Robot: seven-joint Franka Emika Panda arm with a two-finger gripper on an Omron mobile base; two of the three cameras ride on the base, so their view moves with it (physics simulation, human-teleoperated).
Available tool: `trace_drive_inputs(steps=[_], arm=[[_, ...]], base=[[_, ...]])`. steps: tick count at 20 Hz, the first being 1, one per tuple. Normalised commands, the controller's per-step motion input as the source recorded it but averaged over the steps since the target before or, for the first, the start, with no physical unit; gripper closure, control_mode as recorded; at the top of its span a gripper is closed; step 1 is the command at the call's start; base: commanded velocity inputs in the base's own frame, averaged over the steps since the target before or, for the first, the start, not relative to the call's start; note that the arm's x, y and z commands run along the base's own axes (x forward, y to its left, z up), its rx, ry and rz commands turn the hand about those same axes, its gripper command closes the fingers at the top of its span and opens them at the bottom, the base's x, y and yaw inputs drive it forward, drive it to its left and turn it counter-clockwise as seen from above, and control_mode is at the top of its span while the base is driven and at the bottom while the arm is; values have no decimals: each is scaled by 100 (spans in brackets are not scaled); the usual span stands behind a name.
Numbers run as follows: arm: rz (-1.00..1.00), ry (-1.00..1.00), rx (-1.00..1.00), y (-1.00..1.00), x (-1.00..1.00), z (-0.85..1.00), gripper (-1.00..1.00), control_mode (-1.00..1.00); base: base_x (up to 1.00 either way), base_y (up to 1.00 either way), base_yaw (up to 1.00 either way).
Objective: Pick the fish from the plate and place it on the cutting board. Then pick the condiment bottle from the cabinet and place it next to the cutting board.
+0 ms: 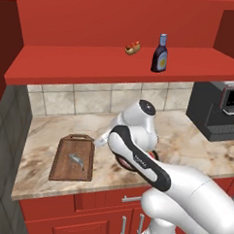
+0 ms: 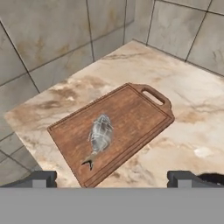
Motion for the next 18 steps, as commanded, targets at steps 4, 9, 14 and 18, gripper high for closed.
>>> trace_drive_inputs(steps=[4,9,14,18], arm=[[18,0,0,-3,0,0,-100,-100],[20,-2,0,-6,0,0,-100,-100],[21,-5,0,-9,0,0,-100,-100],[21,-6,1,-9,0,0,-100,-100]], base=[[0,0,0],[0,0,0],[0,0,0],[0,0,0]])
